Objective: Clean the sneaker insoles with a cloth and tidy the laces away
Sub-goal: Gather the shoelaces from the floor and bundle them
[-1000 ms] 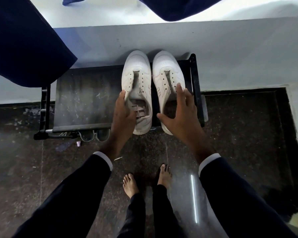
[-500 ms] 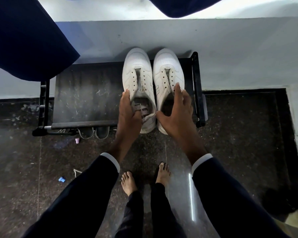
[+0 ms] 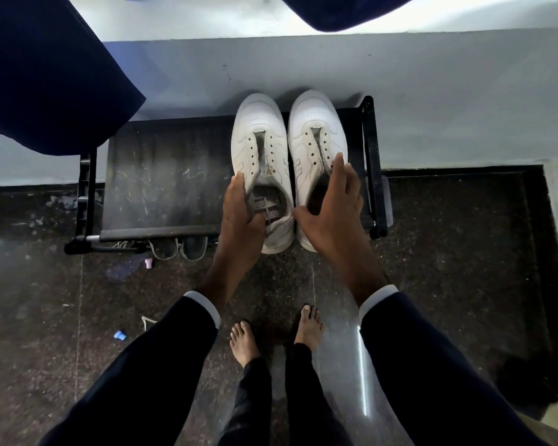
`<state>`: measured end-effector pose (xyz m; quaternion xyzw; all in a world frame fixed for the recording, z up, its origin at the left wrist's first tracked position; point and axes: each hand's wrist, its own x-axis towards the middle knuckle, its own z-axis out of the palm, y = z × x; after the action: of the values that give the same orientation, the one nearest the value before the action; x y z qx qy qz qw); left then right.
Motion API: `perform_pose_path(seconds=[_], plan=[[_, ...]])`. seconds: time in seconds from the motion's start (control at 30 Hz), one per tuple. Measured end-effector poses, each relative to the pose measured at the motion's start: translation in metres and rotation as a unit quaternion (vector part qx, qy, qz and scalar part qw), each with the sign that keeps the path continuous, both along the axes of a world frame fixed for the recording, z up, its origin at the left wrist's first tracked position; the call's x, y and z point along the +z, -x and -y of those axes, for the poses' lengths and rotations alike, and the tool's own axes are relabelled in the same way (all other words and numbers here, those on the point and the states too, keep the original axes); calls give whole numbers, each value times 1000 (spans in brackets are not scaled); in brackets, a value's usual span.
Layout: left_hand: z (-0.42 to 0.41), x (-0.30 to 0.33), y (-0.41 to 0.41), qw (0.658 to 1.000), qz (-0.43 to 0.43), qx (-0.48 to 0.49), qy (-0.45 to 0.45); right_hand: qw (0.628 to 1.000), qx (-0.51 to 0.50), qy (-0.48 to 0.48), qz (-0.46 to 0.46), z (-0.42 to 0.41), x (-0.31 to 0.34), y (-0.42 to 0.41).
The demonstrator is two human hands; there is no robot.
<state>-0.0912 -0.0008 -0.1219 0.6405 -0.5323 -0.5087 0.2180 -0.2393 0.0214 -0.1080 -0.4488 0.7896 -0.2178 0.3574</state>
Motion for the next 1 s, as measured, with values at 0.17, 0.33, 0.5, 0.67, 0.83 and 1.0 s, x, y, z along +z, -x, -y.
perform_pose_path(seconds=[0.17, 0.33, 0.5, 0.67, 0.83, 1.0], plan=[[-2, -1, 0, 1000, -8, 4, 11, 1000, 15, -3, -5, -2, -1, 2], [-11, -1, -9, 997, -9, -30, 69, 996, 75, 39, -37, -17, 7, 0], [-51, -6, -43, 988, 18, -48, 148, 954, 191, 181, -146, -58, 8, -20], [-110, -31, -95, 981, 44, -59, 177, 930, 274, 187, -156, -101, 1, -62], [-173, -67, -163, 989, 75, -90, 87, 924, 327, 146, -134, -134, -32, -117], [-241, -121, -262, 989, 86, -120, -18, 919, 376, 74, -97, -171, -93, -190]])
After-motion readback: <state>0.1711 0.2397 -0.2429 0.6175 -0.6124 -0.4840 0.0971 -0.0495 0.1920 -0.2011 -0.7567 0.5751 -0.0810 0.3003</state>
